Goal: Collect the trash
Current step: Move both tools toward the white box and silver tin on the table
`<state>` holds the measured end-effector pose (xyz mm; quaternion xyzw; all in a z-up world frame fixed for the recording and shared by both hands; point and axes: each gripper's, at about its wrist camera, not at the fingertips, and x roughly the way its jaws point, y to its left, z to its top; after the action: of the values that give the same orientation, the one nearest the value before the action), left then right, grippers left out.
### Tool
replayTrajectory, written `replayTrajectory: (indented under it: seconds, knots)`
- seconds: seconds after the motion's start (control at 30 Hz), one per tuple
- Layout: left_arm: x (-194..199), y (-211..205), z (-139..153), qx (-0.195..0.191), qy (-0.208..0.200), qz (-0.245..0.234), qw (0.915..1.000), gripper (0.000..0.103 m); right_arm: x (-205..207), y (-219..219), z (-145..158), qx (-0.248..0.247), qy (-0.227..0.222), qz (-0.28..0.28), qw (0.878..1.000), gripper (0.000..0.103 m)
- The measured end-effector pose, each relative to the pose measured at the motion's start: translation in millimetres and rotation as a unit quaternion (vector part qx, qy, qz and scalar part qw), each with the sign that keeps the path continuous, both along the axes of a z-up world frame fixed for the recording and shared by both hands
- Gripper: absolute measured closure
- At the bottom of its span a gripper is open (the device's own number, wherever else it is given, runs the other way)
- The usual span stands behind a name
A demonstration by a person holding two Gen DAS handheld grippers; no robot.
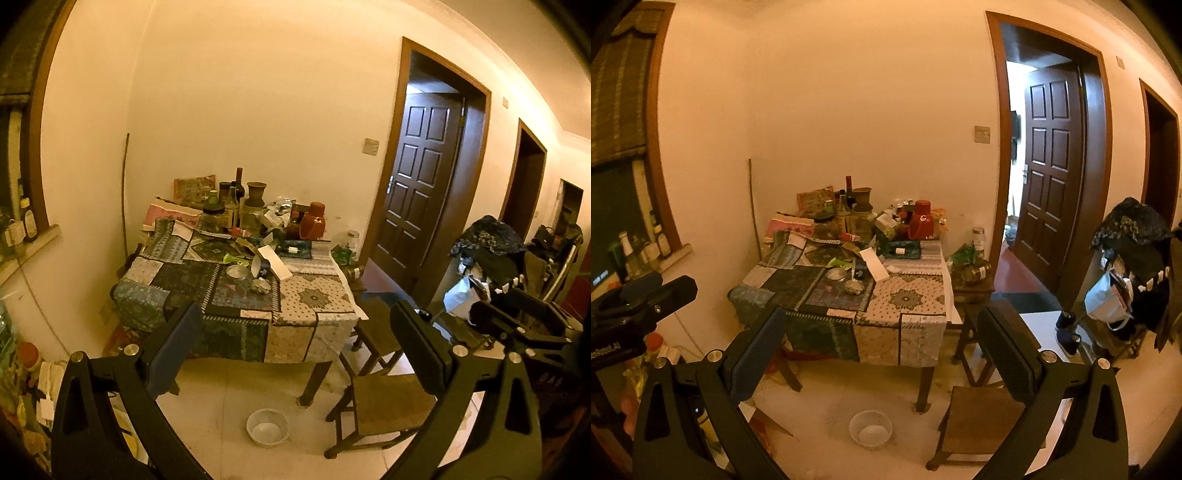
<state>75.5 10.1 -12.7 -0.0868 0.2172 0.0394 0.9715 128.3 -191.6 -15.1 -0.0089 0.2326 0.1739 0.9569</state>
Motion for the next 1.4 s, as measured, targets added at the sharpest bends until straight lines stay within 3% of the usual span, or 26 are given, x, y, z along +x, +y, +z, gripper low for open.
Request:
replayTrajectory:
  seconds: [0.27, 0.47, 0.8, 0.9, 1.1, 1.4]
  knots:
    - [88, 41, -17, -0.007, 0.006, -0.007, 0.9999, 0.001, 68, 22, -11, 0.007, 0.000, -0.042, 0.999, 0.000]
    - [172, 84, -23, -0.002, 0.022, -0.019, 0.9996, 0.001, 137, 53, -16, 0.023, 0.038, -0.063, 0.997, 0.000]
    - [283, 148, -52, 0.011, 0.070, -0.041, 0.9966, 0.006, 217, 109, -37, -0.003, 0.085, -0.094, 0.992, 0.000]
    - [312, 160, -69, 0.001, 0.099, -0.043, 0.9941, 0.013, 240, 120, -51, -0.015, 0.114, -0.087, 0.990, 0.000]
    - [361, 175, -105, -0.016, 0.155, -0.027, 0.9874, 0.013, 295, 133, -86, -0.030, 0.171, -0.068, 0.982, 0.000]
    - [429, 183, -160, -0.030, 0.230, 0.043, 0.9717, 0.013, 398, 158, -140, -0.062, 0.233, 0.034, 0.970, 0.001]
